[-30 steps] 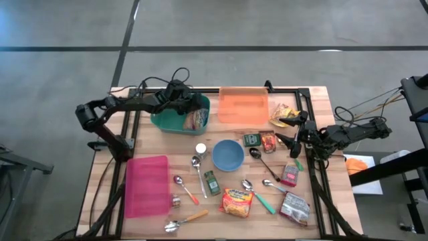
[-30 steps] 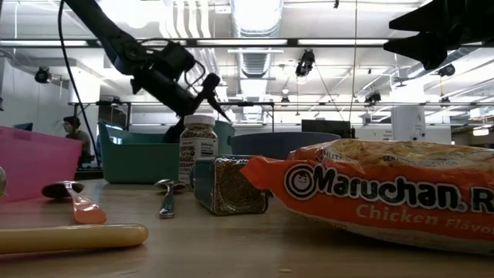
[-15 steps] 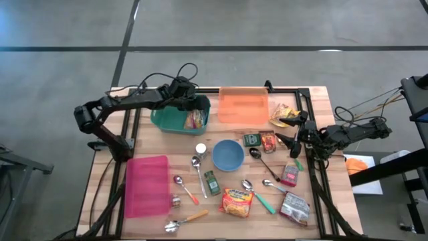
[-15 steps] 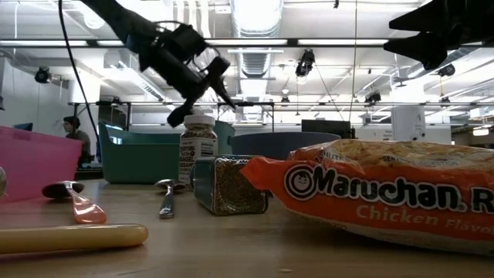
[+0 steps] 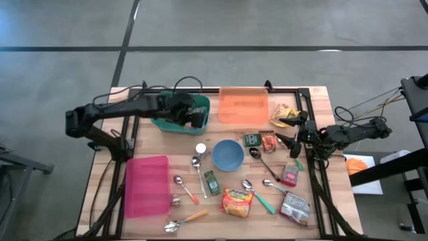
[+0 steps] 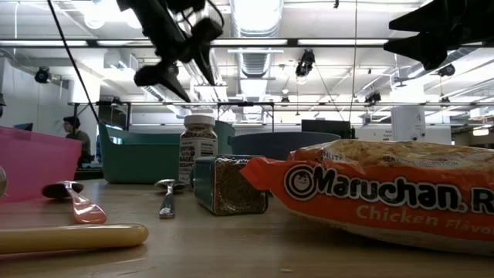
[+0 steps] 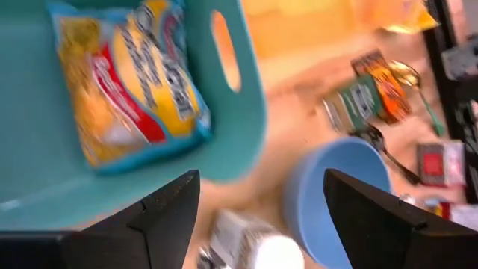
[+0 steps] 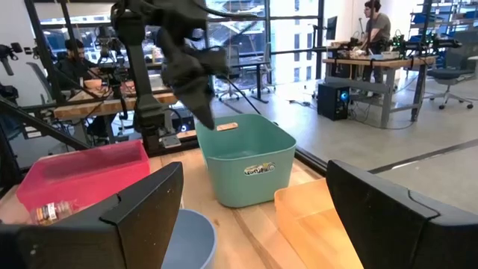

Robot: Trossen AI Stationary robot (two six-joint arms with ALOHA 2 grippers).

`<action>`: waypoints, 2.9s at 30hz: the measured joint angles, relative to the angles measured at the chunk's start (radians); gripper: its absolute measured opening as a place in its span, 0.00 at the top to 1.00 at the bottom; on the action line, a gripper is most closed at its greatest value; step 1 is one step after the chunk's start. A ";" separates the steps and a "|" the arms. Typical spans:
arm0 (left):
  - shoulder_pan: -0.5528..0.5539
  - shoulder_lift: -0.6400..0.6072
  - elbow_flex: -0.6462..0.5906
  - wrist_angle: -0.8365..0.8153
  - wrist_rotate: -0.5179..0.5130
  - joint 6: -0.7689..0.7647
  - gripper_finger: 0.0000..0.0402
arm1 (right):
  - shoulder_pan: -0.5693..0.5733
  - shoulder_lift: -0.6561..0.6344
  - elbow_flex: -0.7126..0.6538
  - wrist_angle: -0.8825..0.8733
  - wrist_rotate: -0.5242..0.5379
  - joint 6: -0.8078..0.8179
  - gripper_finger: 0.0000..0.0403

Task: Pick & Place Food Item
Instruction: Put the white seasoning bottle into the pink bin

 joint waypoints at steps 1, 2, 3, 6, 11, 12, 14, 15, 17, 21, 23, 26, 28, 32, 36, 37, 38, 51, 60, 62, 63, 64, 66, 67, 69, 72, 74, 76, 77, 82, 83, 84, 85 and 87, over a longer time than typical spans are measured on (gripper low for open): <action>-0.023 -0.007 0.000 -0.005 -0.005 -0.016 0.29 | 0.000 0.000 0.000 0.000 0.000 0.001 0.19; -0.048 -0.014 0.000 -0.010 -0.009 -0.034 0.29 | 0.000 0.000 -0.001 0.000 0.000 0.002 0.19; -0.073 -0.017 0.000 -0.011 -0.014 -0.048 0.29 | 0.000 0.000 -0.001 0.000 0.000 0.001 0.19; -0.149 -0.019 0.000 -0.008 -0.042 -0.063 0.29 | 0.000 0.000 -0.001 0.000 0.000 0.000 0.19; -0.253 -0.017 -0.001 -0.001 -0.105 -0.103 0.29 | 0.000 0.000 -0.001 0.000 0.000 -0.045 0.19; -0.265 -0.017 -0.001 -0.001 -0.112 -0.107 0.29 | 0.000 0.000 -0.001 0.000 0.000 -0.048 0.19; -0.282 -0.017 -0.001 0.001 -0.125 -0.108 0.29 | 0.000 0.000 -0.002 0.000 0.000 -0.047 0.19; -0.286 -0.017 -0.001 0.001 -0.128 -0.110 0.29 | 0.000 0.000 -0.002 0.000 0.000 -0.045 0.19; -0.287 -0.015 -0.001 0.001 -0.129 -0.112 0.29 | 0.000 0.000 -0.002 0.000 0.000 -0.043 0.19; -0.285 0.000 -0.003 0.002 -0.126 -0.123 0.29 | 0.000 0.000 -0.002 0.000 0.000 -0.022 0.19; -0.285 0.014 0.009 -0.001 -0.117 -0.126 0.29 | 0.000 0.000 -0.003 0.000 0.000 0.009 0.19; -0.285 0.063 0.050 -0.027 -0.095 -0.123 0.29 | 0.000 0.002 -0.003 -0.001 0.000 0.043 0.19; -0.284 0.099 0.090 -0.054 -0.091 -0.103 0.29 | 0.000 0.005 -0.003 -0.001 -0.004 0.044 0.19; -0.284 0.173 0.185 -0.178 -0.088 -0.058 0.29 | 0.000 0.009 -0.003 0.000 -0.008 0.051 0.19; -0.284 0.239 0.271 -0.287 -0.085 0.031 0.29 | 0.000 0.012 -0.003 0.001 -0.008 0.050 0.19; -0.284 0.255 0.289 -0.297 -0.084 0.055 0.29 | 0.000 0.012 -0.003 0.001 -0.008 0.050 0.19; -0.284 0.269 0.304 -0.299 -0.084 0.080 0.29 | 0.000 0.013 -0.003 0.000 -0.008 0.052 0.19; -0.270 0.367 0.340 -0.345 -0.070 0.166 0.29 | 0.000 0.015 -0.003 0.000 -0.008 0.092 0.19; -0.258 0.371 0.324 -0.337 -0.056 0.218 0.29 | 0.000 0.016 -0.003 -0.001 -0.008 0.091 0.19; -0.256 0.371 0.317 -0.317 -0.044 0.234 0.29 | 0.000 0.016 -0.003 -0.001 -0.008 0.088 0.19; -0.254 0.372 0.310 -0.313 -0.038 0.240 0.29 | 0.000 0.016 -0.003 -0.002 -0.008 0.089 0.19; -0.252 0.373 0.305 -0.312 -0.032 0.241 0.29 | 0.000 0.016 -0.003 -0.002 -0.008 0.089 0.19; -0.249 0.377 0.294 -0.300 -0.026 0.241 0.29 | 0.000 0.016 -0.003 -0.006 -0.008 0.089 0.19; -0.247 0.378 0.292 -0.298 -0.021 0.243 0.29 | 0.000 0.016 -0.003 -0.007 -0.008 0.088 0.19; -0.246 0.380 0.284 -0.292 -0.020 0.244 0.29 | 0.000 0.017 -0.005 -0.008 -0.008 0.089 0.19; -0.243 0.379 0.273 -0.266 -0.019 0.244 0.29 | 0.000 0.020 -0.005 -0.008 -0.008 0.088 0.19; -0.239 0.379 0.261 -0.263 -0.015 0.252 0.29 | 0.000 0.023 -0.006 -0.008 -0.008 0.088 0.19; -0.236 0.379 0.246 -0.253 -0.008 0.254 0.29 | 0.000 0.023 -0.006 -0.009 -0.008 0.084 0.19; -0.235 0.379 0.238 -0.253 -0.004 0.254 0.29 | 0.000 0.026 -0.006 -0.008 -0.008 0.084 0.19; -0.232 0.379 0.212 -0.240 0.011 0.247 0.29 | 0.000 0.029 -0.006 -0.025 -0.008 0.080 0.19; -0.232 0.379 0.210 -0.240 0.011 0.247 0.29 | 0.000 0.028 -0.006 -0.029 -0.008 0.081 0.19; -0.232 0.379 0.209 -0.238 0.011 0.247 0.29 | 0.000 0.028 -0.006 -0.032 -0.008 0.082 0.19; -0.231 0.379 0.209 -0.234 0.011 0.247 0.29 | 0.000 0.029 -0.007 -0.035 -0.008 0.083 0.19; -0.229 0.379 0.209 -0.225 0.011 0.247 0.29 | 0.000 0.029 -0.007 -0.040 -0.008 0.084 0.19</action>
